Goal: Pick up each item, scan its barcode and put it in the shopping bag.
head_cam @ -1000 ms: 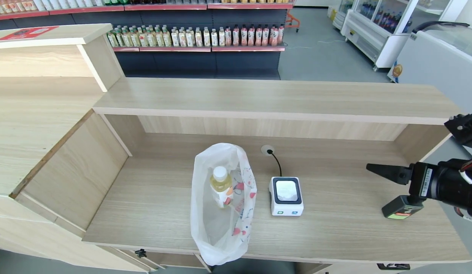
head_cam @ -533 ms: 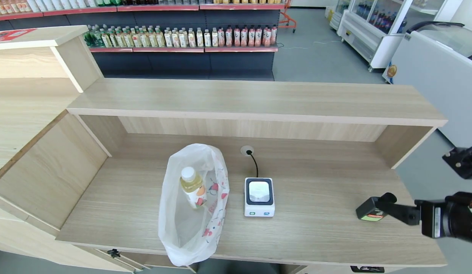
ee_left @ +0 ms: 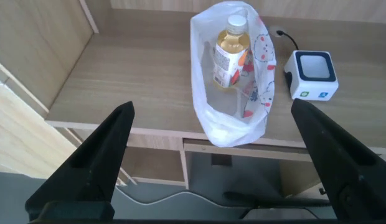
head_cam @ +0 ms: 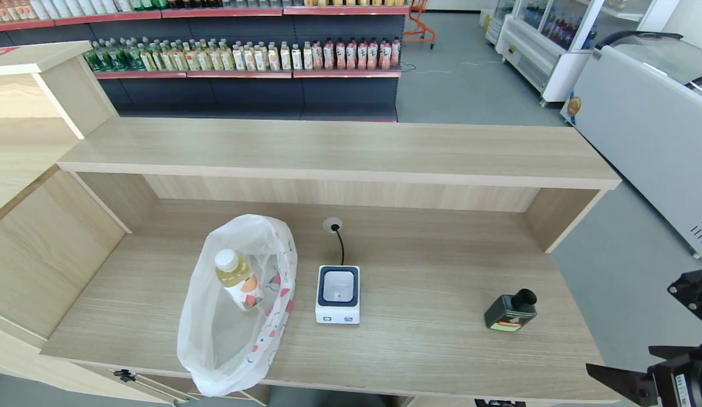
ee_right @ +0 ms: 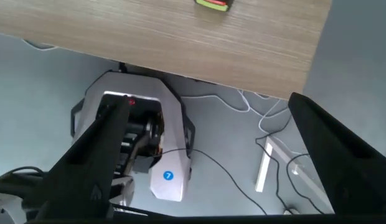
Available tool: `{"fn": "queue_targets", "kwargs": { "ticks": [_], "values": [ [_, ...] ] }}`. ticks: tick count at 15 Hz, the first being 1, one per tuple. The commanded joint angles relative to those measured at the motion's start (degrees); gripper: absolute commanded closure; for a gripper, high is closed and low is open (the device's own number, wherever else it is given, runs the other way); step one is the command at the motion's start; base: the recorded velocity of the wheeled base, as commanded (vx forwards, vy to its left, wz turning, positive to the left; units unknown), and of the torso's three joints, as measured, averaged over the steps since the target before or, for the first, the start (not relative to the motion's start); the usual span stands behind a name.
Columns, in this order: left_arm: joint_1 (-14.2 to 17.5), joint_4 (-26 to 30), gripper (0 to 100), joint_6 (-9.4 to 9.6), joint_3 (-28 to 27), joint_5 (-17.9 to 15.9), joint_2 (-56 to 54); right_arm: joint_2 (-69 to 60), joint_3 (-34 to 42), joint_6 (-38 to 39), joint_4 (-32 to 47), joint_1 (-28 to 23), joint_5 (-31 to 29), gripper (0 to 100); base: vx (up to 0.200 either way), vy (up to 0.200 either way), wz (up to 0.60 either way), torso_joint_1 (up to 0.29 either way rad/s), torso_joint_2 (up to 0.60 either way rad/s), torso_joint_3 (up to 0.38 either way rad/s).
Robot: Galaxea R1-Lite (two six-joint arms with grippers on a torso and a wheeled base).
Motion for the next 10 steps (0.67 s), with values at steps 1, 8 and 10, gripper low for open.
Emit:
{"fn": "queue_targets", "kwargs": {
  "ticks": [1, 8, 10],
  "values": [
    [0.02, -0.01, 0, 0.07, 0.01, 0.01, -0.02, -0.76, -0.02, -0.96, 1.36, -0.03, -1.18, 0, 0.0, -0.2, 0.0, 0.002, 0.0, 0.002],
    [0.02, -0.01, 0, 0.07, 0.01, 0.01, -0.02, -0.85, -0.37, -4.3, 2.06, 0.41, -1.71, 0, 0.0, -0.057, 0.0, 0.001, 0.0, -0.001],
    [0.02, -0.01, 0, 0.16, 0.01, 0.01, -0.02, 0.03, 0.33, -7.02, 2.24, 0.41, -1.79, 0, 0.0, 0.0, 0.0, 0.0, 0.0, 0.0]
  ]
}}
